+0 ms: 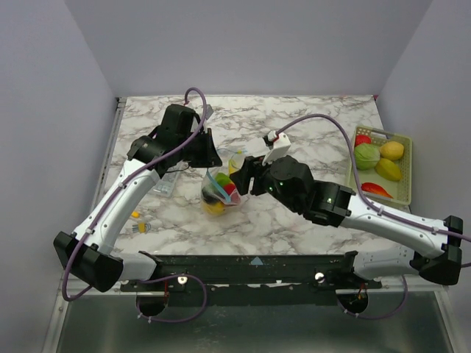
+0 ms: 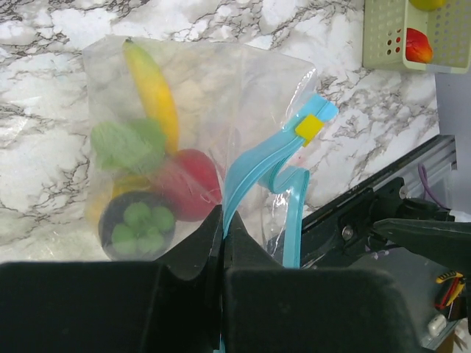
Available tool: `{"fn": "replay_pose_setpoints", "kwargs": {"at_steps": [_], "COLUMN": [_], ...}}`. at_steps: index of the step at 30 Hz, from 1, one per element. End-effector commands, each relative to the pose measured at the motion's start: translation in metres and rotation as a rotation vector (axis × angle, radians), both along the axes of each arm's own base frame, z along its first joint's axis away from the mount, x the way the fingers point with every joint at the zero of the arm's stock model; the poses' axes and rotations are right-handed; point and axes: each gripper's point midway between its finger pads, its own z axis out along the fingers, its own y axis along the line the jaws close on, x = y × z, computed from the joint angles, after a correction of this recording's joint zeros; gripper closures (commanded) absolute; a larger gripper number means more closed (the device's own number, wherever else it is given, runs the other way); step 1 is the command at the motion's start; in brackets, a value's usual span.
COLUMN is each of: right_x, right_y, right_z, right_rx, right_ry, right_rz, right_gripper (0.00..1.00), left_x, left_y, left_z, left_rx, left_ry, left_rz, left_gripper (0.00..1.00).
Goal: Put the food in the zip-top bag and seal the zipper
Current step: Place the fake fruit in the zipper food storage bag, then pick up the fake fruit from the bin.
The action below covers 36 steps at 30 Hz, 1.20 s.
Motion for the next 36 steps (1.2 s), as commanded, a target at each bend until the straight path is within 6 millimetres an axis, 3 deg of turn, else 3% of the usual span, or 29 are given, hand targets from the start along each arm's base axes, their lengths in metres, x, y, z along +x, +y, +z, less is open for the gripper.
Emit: {"fn": "replay_pose_setpoints", "kwargs": {"at_steps": [1,5,8,11,15,20,24,26,28,32,36], "right_x": [0.009,0.026,0.047,0.049,0.049,0.05,0.051,0.053,0.064,0.094,0.126], "right_y": [-0.001,0.005,0.002,0.009,0.007,-0.007,-0.016,-0.023,-0.039,-0.09,-0.172], "right_z": [-0.027,-0.037,-0.057,-0.065,-0.067,-0.057,-0.05,-0.051,-0.055,-0.064,-0.073], "right_rx": [-0.114,-0.178,-0.196,-0.222,-0.23,-0.21,-0.2,-0.208,-0.222,-0.212,-0.184], "right_ry": [0.057,0.043,0.111,0.119,0.137,0.119,0.124,0.127,0.143,0.188,0.24], "right_rz": [-0.065,-0.091,-0.074,-0.032,-0.048,-0.107,-0.149,-0.186,-0.248,-0.384,-0.617], "right_gripper": [0.36,0.36,0.36,0.39,0.57,0.96,1.0,0.94,0.78,0.73,0.64], "left_x": [-0.001,-0.001,-0.002,0.0,0.008,0.021,0.027,0.027,0.027,0.023,0.019], "left_y": [-0.001,-0.001,-0.001,0.0,0.008,0.025,0.032,0.03,0.027,0.02,0.015], "left_z": [0.011,0.008,0.007,0.004,-0.005,-0.021,-0.029,-0.03,-0.032,-0.035,-0.037], "left_rx": [-0.021,-0.017,-0.011,-0.004,0.031,0.056,0.041,0.027,0.016,-0.011,-0.024], "left_ry": [-0.034,-0.025,-0.03,-0.03,-0.024,0.017,0.048,0.05,0.055,0.067,0.085], "left_rz": [-0.011,-0.02,-0.024,-0.018,0.032,0.133,0.175,0.157,0.135,0.093,0.055], "left_gripper": [1.0,1.0,1.0,1.0,1.0,1.0,1.0,1.0,1.0,1.0,1.0]}}
